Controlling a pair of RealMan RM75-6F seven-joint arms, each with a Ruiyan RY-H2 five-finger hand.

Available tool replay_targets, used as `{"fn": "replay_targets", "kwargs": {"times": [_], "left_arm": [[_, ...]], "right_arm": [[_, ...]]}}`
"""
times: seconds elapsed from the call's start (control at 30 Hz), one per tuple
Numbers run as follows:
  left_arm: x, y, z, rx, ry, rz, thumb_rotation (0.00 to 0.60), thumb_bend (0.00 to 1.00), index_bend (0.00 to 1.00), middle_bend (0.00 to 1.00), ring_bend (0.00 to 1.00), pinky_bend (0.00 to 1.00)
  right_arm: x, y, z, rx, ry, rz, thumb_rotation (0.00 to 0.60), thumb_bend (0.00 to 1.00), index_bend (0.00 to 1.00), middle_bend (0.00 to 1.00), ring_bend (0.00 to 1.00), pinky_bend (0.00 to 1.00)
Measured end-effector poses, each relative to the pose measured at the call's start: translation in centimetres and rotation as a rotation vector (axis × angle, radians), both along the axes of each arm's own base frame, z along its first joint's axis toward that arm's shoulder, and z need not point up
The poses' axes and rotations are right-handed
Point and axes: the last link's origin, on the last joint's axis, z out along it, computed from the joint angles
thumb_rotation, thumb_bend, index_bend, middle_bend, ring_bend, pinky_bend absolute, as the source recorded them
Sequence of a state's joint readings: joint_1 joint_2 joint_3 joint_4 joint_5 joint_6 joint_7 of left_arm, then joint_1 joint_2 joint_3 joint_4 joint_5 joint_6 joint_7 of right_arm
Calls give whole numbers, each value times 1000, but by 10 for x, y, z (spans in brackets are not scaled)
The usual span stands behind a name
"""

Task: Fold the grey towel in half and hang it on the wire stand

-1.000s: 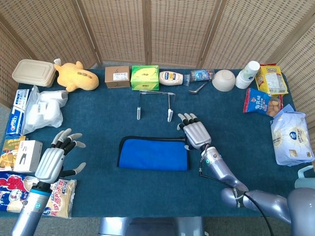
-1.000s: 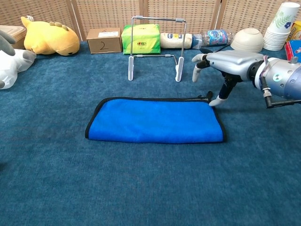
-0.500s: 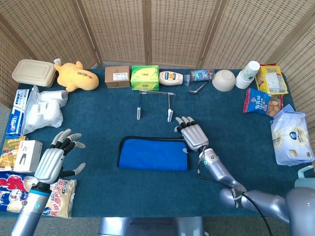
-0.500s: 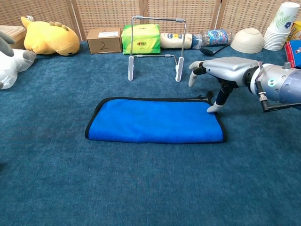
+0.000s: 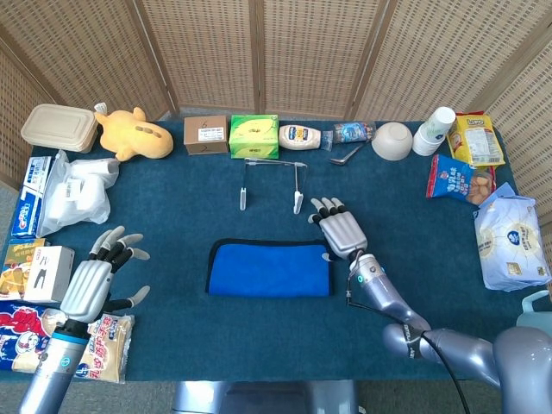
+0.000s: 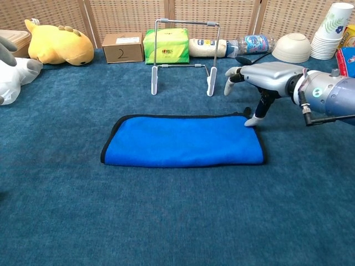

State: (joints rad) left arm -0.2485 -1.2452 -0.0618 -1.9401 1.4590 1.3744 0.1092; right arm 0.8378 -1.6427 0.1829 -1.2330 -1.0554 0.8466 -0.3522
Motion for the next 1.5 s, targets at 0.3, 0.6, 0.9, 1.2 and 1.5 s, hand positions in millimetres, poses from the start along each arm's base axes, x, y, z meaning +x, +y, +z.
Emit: {"fn": "replay_targets", "kwargs": {"times": [0.3,0.6,0.9,1.2,1.5], "left_arm": [[-1,-1,1,-2,2,7,600,332,348,198,0,41],[0,1,0,-10,24,-12,600,333,348,201,0,39],[-4,0,2,-6,79,-33,600,333,354,211,8,37],[-15,8,6,-22,199,-81,600,333,356,217,13,30],[-29,24,9,-4,362,-173,600,333,323,203,17,21]], "right_arm": [[1,-3,3,-11,-4,-1,600,151,249,49,0,0],[11,6,13,4,-45,14,600,151,239,50,0,0],[10,16,41,-19,-97,-1,600,151,235,50,0,0],[-9,35,88,-105,-115,-30,600,158,240,50,0,0],[-30,54,121,-163,-120,-74,600,162,242,51,0,0]]}}
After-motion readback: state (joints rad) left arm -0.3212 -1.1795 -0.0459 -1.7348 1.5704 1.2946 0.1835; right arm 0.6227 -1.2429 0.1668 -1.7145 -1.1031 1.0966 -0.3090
